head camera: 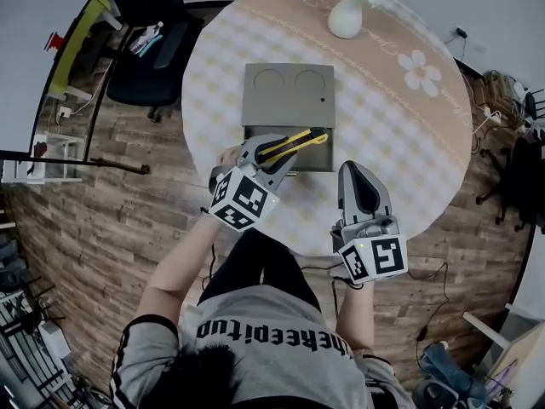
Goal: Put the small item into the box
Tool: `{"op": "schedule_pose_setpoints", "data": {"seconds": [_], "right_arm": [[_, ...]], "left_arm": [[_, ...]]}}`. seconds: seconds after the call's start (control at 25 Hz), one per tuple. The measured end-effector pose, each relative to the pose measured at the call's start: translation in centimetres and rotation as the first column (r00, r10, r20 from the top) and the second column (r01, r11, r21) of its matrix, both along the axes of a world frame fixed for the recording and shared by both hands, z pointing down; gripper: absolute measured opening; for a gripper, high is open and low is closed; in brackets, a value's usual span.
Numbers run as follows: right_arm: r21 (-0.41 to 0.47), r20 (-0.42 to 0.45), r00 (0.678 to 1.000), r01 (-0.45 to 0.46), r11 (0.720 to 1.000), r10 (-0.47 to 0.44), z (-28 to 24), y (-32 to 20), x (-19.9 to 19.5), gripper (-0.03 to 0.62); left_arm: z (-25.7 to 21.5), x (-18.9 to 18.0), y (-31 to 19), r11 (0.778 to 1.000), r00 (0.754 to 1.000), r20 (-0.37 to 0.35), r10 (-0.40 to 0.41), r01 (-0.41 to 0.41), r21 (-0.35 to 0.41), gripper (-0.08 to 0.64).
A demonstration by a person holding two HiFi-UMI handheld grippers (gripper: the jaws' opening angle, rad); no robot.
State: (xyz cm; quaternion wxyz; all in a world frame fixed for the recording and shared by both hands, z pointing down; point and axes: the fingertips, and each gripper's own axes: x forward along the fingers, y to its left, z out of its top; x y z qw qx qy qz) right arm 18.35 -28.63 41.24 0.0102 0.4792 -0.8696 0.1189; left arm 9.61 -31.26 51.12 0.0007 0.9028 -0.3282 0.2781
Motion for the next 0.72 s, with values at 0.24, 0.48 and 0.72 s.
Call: {"op": "schedule_pose_setpoints", "data": {"seconds": [0.24,0.48,0.72], "right_arm": [[-0.024,-0.004,0.999,-0.036,0.999,0.036,0.9,-0.1,1.2,0.006],[-0.048,-0.006,0.998,-0.068,0.997,0.068,1.9,0.0,2.0,0.006],[-0.062,-0.017,0.996,-0.085,0.994,0.085,2.6,0.0,2.5,0.006]], "left_arm": [[3.5,0.8,-0.6,0.996,0.996,0.063,0.055,-0.051,-0.069,0.124],[6.6,1.5,-1.0,0.985,0.986,0.124,0.114,-0.096,-0.142,0.124],[9.3,1.8,-1.4,0.972,0.971,0.176,0.160,-0.123,-0.202,0.124]]}}
